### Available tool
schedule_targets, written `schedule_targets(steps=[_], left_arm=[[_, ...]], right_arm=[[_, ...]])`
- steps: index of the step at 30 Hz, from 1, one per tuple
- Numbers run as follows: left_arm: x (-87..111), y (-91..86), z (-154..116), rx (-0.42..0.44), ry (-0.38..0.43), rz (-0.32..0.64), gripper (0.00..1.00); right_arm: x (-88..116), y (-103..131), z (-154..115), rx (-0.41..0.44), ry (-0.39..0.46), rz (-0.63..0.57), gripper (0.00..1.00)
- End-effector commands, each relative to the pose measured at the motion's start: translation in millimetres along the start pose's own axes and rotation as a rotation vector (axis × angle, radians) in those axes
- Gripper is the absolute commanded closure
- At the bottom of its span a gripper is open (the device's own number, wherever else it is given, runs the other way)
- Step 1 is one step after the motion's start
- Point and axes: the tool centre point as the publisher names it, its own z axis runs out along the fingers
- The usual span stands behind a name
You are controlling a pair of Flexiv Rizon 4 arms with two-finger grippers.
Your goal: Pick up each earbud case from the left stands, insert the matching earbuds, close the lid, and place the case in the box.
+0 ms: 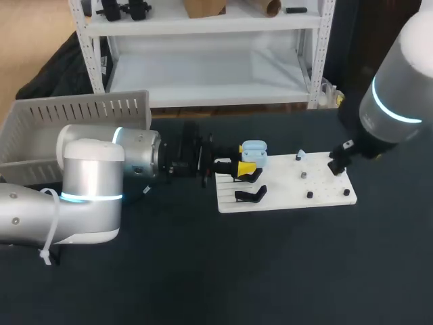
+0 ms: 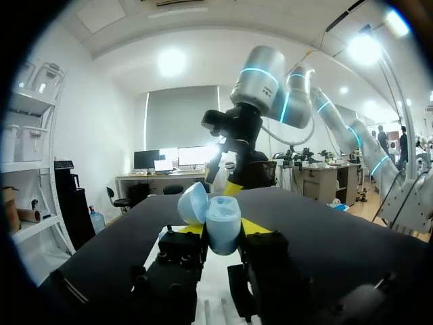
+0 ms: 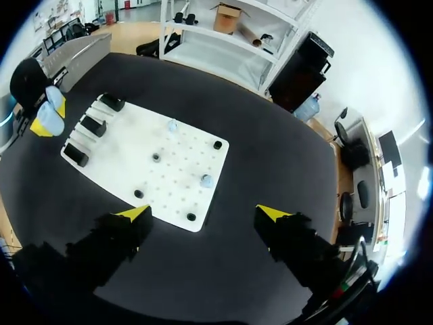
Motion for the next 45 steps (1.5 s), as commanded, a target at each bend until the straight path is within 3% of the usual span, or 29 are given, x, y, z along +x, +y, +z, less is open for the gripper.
schedule_targets(steps=[1, 4, 8, 13, 18, 41, 45], left_arm=[[0.6, 1.0, 0, 0.002, -0.001, 0.0, 1.0], [0.6, 1.0, 0, 0.002, -0.001, 0.0, 1.0], [0.6, 1.0, 0, 0.002, -0.001, 0.0, 1.0], [0.6, 1.0, 0, 0.002, -0.001, 0.0, 1.0], [0.6, 1.0, 0, 0.002, -0.001, 0.0, 1.0], [0.6, 1.0, 0, 0.002, -0.001, 0.0, 1.0], [0.6, 1.0, 0, 0.002, -0.001, 0.0, 1.0]], right_arm=[[-3, 4, 12, 0.019, 0.002, -0.007, 0.03], [-7, 5, 21, 0.014, 0.021, -0.015, 0.09], [-12, 5, 32, 0.008, 0.04, -0.017, 0.27], [-16, 8, 43, 0.004, 0.055, -0.017, 0.32], [-17, 6, 53, 0.014, 0.075, -0.008, 0.49], [-10, -2, 71, 0.069, 0.078, 0.036, 0.67], [-10, -3, 73, 0.077, 0.074, 0.043, 0.65]])
